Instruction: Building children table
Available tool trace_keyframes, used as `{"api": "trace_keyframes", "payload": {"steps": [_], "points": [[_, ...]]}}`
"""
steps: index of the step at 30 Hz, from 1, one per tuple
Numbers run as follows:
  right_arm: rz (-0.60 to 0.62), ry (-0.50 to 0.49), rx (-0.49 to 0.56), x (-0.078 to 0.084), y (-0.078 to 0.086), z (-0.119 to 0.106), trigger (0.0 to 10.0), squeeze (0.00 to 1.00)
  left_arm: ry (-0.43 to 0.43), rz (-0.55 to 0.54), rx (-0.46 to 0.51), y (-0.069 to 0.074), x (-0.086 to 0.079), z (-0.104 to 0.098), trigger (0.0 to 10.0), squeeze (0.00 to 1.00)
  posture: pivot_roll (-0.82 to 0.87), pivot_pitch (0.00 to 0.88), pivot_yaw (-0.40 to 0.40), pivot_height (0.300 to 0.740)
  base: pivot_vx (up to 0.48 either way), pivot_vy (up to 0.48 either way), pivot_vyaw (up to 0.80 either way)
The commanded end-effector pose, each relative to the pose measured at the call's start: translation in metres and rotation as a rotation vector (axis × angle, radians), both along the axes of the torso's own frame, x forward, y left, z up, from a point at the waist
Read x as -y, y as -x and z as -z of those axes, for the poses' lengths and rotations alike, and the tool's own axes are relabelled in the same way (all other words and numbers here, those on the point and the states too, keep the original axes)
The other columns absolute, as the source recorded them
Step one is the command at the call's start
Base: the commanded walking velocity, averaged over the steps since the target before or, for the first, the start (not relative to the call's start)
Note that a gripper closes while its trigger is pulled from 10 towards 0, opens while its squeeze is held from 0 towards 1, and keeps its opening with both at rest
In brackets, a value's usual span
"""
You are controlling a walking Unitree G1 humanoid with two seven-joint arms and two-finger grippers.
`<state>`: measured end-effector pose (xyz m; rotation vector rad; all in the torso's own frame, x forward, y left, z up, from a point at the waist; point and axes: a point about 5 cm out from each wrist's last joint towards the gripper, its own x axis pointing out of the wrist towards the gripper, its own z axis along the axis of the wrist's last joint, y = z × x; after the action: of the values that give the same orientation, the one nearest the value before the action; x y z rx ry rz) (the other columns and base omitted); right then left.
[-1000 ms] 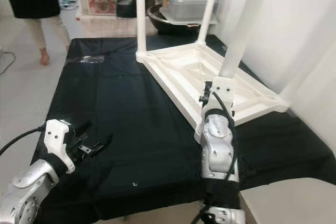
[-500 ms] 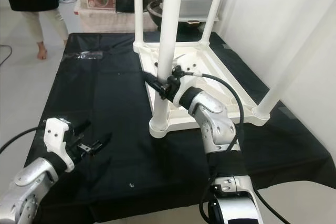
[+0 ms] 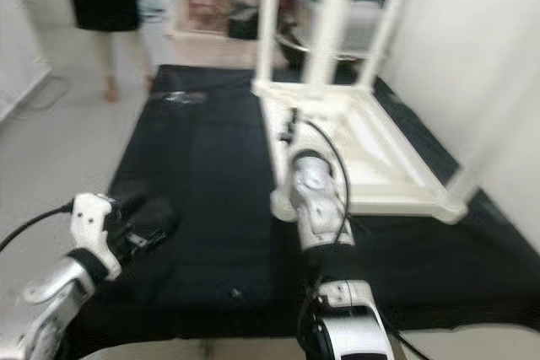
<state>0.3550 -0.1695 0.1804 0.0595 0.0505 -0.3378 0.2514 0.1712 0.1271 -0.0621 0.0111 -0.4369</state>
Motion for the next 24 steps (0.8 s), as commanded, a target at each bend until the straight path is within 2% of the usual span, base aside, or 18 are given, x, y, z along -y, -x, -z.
{"api": "trace_keyframes", "payload": {"steps": [1,2,5,6,7,8,9,11,12,13,14,16,17,19,20,22,23,24], "points": [[0.167,-0.001,-0.214,0.028,0.019,0.040,0.0,0.00,0.002,0.022,0.004,-0.001,0.003,-0.002,10.0,0.00,0.04,0.000,-0.073,0.740,0.000,0.000,0.00],[0.167,-0.001,-0.214,0.028,0.019,0.040,0.0,0.00,0.002,0.022,0.004,-0.001,0.003,-0.002,10.0,0.00,0.04,0.000,-0.073,0.740,0.000,0.000,0.00],[0.194,0.013,-0.194,0.022,0.037,0.032,0.0,0.00,0.000,0.021,0.003,-0.002,0.004,-0.002,10.0,0.00,0.04,0.000,-0.065,0.740,0.000,0.000,0.00],[0.189,0.027,-0.180,0.018,0.040,0.029,1.1,0.00,-0.001,0.020,0.003,-0.003,0.004,-0.002,10.0,0.00,0.04,0.000,-0.066,0.740,0.000,0.000,0.00],[0.189,0.027,-0.180,0.018,0.040,0.029,1.1,0.00,-0.001,0.020,0.003,-0.003,0.004,-0.002,10.0,0.00,0.04,0.000,-0.066,0.740,0.000,0.000,0.00],[0.200,0.035,-0.174,0.014,0.039,0.028,1.8,0.00,-0.002,0.018,0.003,-0.003,0.004,-0.002,10.0,0.00,0.04,0.000,-0.068,0.740,0.000,0.000,0.00],[0.148,0.037,-0.188,0.007,0.034,0.030,10.0,0.00,-0.003,0.016,0.004,-0.003,0.003,-0.002,10.0,0.00,0.04,0.000,-0.075,0.740,0.000,0.000,0.00],[-0.067,-0.052,-0.107,-0.012,0.023,0.023,10.0,0.00,-0.001,0.009,0.006,-0.002,0.002,-0.002,10.0,0.00,0.05,0.000,-0.077,0.740,0.000,0.000,0.00],[-0.152,-0.084,-0.040,-0.019,0.018,0.010,10.0,1.00,-0.001,0.007,0.007,-0.002,0.001,-0.002,10.0,0.00,0.05,0.000,-0.086,0.740,0.000,0.000,0.00],[-0.268,-0.107,0.017,-0.026,0.012,-0.003,10.0,1.00,0.000,0.006,0.008,-0.003,0.001,-0.002,10.0,0.00,0.05,0.000,-0.087,0.740,0.000,0.000,0.00],[-0.268,-0.107,0.017,-0.026,0.012,-0.003,10.0,1.00,0.000,0.006,0.008,-0.003,0.001,-0.002,10.0,0.00,0.05,0.000,-0.087,0.740,0.000,0.000,0.00],[-0.464,-0.120,0.068,-0.036,0.003,-0.023,10.0,1.00,0.001,0.005,0.008,-0.003,0.001,-0.002,10.0,0.00,0.05,0.000,-0.088,0.740,0.000,0.000,0.00],[-0.570,-0.123,0.073,-0.040,0.000,-0.029,10.0,0.69,0.001,0.005,0.009,-0.004,0.000,-0.002,10.0,0.00,0.05,0.000,-0.088,0.740,0.000,0.000,0.00],[-0.630,-0.124,0.074,-0.042,-0.001,-0.032,10.0,0.69,0.000,0.005,0.009,-0.004,0.000,-0.002,10.0,0.00,0.05,0.000,-0.088,0.740,0.000,0.000,0.00],[-0.690,-0.133,0.037,-0.043,-0.005,-0.034,10.0,0.00,0.001,0.005,0.009,-0.004,0.001,-0.003,10.0,0.00,0.06,0.000,-0.093,0.740,0.000,0.000,0.00],[-0.900,-0.146,0.073,-0.051,-0.004,-0.044,10.0,0.00,0.001,0.007,0.011,-0.005,0.001,-0.003,10.0,0.00,0.07,0.000,-0.098,0.740,0.000,0.000,0.00],[-0.900,-0.146,0.073,-0.051,-0.004,-0.044,10.0,0.00,0.001,0.007,0.011,-0.005,0.001,-0.003,10.0,0.00,0.07,0.000,-0.098,0.740,0.000,0.000,0.00],[-0.986,-0.145,0.094,-0.055,-0.002,-0.046,10.0,0.00,0.002,0.007,0.011,-0.005,0.002,-0.003,10.0,0.00,0.07,0.000,-0.098,0.740,0.000,0.000,0.00]]}}
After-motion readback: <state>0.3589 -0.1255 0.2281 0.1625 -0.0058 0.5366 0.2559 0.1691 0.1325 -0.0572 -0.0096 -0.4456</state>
